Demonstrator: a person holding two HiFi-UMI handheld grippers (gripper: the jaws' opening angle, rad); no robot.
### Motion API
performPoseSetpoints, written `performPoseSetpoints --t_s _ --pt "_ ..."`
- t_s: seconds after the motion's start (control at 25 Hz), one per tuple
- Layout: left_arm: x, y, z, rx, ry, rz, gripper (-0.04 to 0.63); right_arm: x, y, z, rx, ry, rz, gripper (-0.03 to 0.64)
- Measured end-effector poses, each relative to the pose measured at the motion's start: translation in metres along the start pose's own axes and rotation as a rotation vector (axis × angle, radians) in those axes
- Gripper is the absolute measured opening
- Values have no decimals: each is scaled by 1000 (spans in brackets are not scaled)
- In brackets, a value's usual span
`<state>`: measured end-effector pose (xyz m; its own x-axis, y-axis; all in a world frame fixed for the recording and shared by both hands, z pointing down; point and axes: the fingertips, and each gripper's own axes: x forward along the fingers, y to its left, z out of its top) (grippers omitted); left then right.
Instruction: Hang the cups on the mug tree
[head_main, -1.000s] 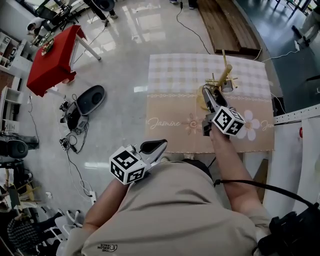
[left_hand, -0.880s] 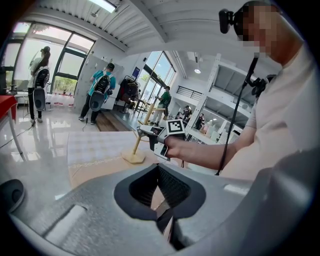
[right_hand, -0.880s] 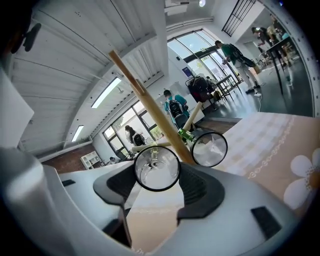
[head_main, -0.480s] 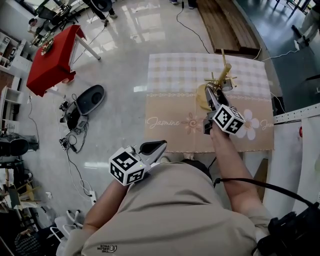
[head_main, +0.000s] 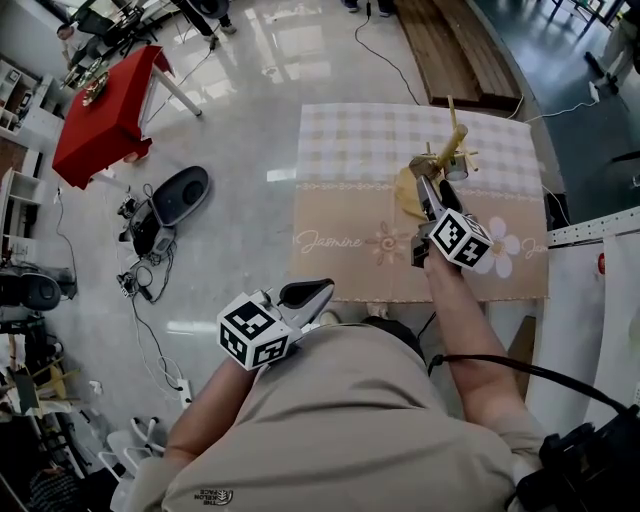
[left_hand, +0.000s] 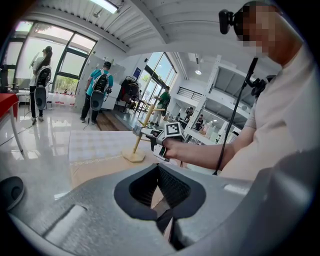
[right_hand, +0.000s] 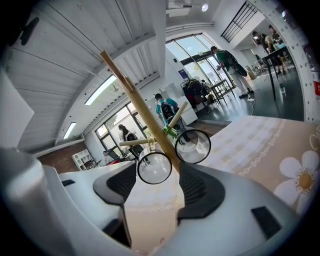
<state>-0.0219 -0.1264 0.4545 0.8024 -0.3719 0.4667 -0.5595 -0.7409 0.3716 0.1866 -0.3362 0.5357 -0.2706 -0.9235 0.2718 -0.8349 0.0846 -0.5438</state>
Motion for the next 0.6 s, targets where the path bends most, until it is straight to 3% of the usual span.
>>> performPoseSetpoints --t_s 0.4,0.6 --pt "-8 -7 -7 7 -15 -34 8 -34 3 -12 -75 21 -23 276" --pt "-16 -13 -11 9 -35 -60 8 -67 21 -27 -220 68 -11 254"
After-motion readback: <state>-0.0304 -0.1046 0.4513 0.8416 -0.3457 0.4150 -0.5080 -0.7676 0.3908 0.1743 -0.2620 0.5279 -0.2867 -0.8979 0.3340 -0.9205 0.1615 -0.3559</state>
